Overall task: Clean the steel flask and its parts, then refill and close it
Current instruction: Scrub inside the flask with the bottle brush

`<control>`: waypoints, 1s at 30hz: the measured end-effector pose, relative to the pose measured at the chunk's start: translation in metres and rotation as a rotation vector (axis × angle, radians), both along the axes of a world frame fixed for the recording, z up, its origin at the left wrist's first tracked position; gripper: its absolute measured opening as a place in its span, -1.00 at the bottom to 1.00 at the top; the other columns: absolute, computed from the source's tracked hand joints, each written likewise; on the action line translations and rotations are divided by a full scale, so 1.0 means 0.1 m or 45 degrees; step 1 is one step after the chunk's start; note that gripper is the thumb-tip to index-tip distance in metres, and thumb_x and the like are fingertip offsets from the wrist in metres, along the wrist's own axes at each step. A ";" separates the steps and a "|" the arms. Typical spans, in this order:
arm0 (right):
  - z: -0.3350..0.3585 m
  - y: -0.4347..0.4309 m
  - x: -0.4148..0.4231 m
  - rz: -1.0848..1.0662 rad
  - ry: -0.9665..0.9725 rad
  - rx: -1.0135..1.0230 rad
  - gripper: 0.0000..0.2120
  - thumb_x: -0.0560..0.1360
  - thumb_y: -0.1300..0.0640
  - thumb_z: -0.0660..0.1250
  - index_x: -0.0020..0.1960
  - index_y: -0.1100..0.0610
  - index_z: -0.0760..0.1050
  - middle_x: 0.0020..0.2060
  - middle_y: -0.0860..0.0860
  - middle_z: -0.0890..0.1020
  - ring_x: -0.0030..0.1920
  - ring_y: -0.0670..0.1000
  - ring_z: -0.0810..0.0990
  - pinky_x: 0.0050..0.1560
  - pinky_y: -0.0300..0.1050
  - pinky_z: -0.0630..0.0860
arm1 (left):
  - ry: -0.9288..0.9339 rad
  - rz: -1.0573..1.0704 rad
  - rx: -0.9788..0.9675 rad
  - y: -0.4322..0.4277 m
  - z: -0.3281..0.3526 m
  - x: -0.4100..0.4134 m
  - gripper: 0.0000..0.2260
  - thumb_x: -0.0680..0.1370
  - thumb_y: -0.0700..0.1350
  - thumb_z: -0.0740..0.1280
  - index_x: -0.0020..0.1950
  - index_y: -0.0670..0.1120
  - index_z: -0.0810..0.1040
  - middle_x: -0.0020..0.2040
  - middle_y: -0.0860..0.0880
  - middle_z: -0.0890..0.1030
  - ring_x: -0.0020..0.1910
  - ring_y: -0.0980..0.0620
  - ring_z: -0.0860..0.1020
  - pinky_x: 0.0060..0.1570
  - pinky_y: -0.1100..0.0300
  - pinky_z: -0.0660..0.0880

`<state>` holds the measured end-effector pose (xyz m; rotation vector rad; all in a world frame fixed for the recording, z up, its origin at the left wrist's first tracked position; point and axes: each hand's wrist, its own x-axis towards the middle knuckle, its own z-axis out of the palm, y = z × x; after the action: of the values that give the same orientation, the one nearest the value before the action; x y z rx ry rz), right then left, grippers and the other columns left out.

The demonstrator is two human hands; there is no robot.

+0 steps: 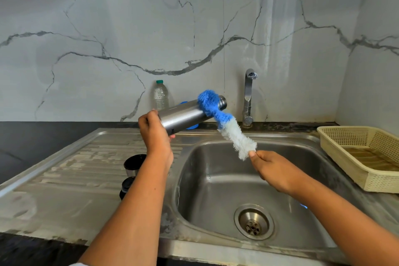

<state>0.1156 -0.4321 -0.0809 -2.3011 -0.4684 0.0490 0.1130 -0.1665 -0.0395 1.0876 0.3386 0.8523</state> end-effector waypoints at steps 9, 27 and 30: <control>0.02 0.06 -0.03 0.017 0.049 0.031 -0.59 0.70 -0.17 0.06 -0.17 0.06 0.40 -0.41 -0.07 0.41 -0.52 -0.19 0.31 -0.39 -0.25 0.25 | -0.005 -0.025 -0.001 0.00 -0.02 0.03 -0.92 0.63 0.05 0.23 0.07 0.08 0.46 0.15 -0.12 0.56 0.03 -0.11 0.59 -0.40 0.20 0.45; 0.07 0.20 -0.09 0.085 0.052 0.058 -0.61 0.70 -0.17 0.04 -0.18 0.05 0.31 -0.40 -0.06 0.35 -0.57 -0.18 0.27 -0.45 -0.28 0.21 | 0.004 -0.117 0.036 -0.09 -0.04 0.06 -0.95 0.64 0.06 0.23 0.04 0.12 0.45 0.32 -0.19 0.53 0.12 -0.13 0.56 -0.31 0.16 0.47; 0.06 0.12 -0.14 0.116 0.096 -0.025 -0.61 0.70 -0.17 0.04 -0.16 0.06 0.32 -0.39 -0.05 0.35 -0.56 -0.18 0.26 -0.48 -0.33 0.21 | -0.005 -0.046 -0.014 0.02 -0.01 0.05 -0.94 0.64 0.05 0.22 0.06 0.11 0.44 0.31 -0.20 0.54 0.06 -0.12 0.59 -0.32 0.16 0.47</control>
<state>0.1019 -0.4199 -0.0746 -2.2873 -0.5360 0.1854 0.1178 -0.1648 -0.0409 1.0789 0.3187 0.8195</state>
